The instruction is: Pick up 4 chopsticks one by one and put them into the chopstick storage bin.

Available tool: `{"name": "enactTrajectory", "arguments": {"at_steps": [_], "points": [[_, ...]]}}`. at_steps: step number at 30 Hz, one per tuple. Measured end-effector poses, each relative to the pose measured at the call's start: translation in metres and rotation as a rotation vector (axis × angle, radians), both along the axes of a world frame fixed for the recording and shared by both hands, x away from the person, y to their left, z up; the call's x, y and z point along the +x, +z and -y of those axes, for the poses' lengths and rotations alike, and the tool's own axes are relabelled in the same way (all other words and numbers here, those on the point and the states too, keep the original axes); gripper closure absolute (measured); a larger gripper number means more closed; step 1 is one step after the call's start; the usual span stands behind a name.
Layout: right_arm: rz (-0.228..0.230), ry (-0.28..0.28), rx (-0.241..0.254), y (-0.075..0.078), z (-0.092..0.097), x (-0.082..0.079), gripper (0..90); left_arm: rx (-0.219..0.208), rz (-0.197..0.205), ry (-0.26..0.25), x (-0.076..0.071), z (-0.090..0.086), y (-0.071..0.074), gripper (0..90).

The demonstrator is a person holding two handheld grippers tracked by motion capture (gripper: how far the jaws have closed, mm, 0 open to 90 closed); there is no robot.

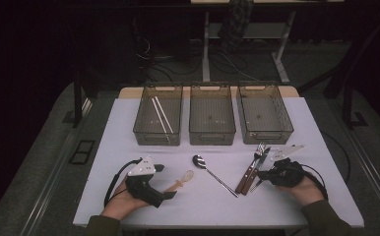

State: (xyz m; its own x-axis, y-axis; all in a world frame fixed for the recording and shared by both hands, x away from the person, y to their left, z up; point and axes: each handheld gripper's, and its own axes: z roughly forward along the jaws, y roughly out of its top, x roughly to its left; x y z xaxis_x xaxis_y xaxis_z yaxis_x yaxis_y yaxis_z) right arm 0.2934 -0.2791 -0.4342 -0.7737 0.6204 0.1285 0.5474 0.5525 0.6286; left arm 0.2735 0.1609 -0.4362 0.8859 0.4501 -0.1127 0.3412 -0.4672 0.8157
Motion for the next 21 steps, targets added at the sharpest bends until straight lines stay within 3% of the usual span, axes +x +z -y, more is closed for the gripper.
{"name": "enactTrajectory", "arguments": {"at_steps": [5, 21], "points": [[-0.009, 0.038, -0.016, -0.003, -0.011, -0.004, 89.7, 0.002, 0.000, -0.002, 0.000, 0.000, 0.000, 0.0], [-0.008, 0.039, -0.034, -0.006, -0.013, -0.006, 89.7, 0.008, 0.000, -0.004, 0.000, 0.001, 0.000, 0.0]]}}
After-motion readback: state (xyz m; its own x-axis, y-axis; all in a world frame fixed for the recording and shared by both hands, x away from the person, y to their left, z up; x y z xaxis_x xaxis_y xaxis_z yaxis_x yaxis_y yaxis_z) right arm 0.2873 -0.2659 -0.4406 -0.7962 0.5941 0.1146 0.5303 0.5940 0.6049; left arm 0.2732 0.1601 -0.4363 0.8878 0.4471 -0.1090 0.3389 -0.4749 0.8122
